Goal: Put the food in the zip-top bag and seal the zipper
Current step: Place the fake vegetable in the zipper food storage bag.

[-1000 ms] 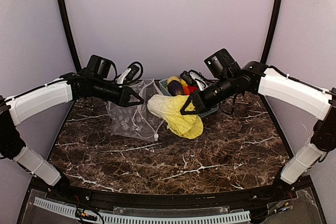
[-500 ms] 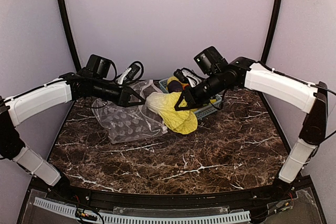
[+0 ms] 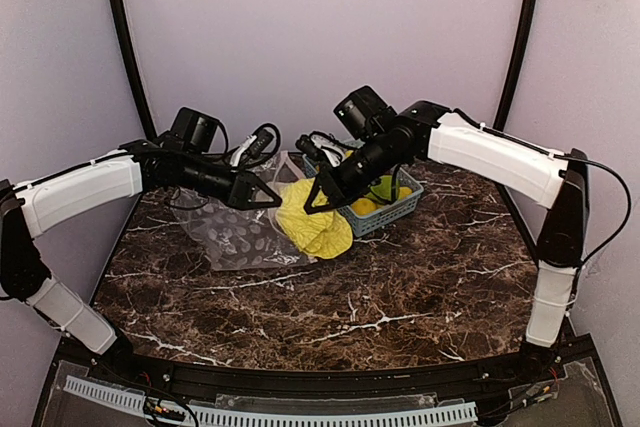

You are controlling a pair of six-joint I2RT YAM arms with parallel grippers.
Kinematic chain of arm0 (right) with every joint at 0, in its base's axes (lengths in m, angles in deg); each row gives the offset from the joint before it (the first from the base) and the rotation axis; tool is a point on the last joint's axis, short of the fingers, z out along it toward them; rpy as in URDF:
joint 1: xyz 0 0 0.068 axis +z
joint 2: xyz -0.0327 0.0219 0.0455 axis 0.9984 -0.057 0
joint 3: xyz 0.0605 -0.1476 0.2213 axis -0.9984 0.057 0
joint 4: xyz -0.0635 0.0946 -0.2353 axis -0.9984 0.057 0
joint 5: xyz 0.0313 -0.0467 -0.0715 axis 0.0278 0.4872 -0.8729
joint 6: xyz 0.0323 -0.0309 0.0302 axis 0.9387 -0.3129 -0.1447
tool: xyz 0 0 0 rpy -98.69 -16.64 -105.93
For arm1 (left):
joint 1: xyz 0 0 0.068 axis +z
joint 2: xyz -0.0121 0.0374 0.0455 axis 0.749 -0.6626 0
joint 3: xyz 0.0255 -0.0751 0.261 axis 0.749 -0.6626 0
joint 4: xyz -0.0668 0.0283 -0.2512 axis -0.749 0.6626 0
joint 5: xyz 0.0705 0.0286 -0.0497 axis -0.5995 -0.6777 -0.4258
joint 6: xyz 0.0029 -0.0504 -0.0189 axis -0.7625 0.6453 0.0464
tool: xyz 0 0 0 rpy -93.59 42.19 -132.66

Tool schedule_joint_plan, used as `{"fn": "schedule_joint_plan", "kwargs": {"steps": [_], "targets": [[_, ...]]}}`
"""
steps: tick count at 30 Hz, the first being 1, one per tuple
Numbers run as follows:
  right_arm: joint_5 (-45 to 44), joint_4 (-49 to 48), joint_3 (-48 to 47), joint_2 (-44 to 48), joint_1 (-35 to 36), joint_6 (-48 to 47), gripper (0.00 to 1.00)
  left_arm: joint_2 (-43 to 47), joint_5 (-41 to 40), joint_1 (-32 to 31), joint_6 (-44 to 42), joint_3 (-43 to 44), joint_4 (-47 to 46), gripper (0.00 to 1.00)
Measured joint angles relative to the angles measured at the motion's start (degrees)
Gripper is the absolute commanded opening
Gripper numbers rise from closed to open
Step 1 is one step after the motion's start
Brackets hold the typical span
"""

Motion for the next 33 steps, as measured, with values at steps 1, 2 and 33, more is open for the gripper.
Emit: {"fn": "schedule_joint_plan", "kwargs": {"steps": [1,2,33], "targets": [[0.1,0.5,-0.4,-0.5,0.0,-0.9,0.0,0.0,0.5,0.0,-0.2,0.0,0.1,0.01],[0.1,1.0,-0.7,-0.9,0.0,-1.7,0.0,0.0,1.0,0.0,-0.4,0.0,0.2,0.01],[-0.2,-25.7,13.6,-0.7,0.9,1.0,0.25,0.9,10.4,-3.1,-0.3,-3.8,-6.8,0.01]]}}
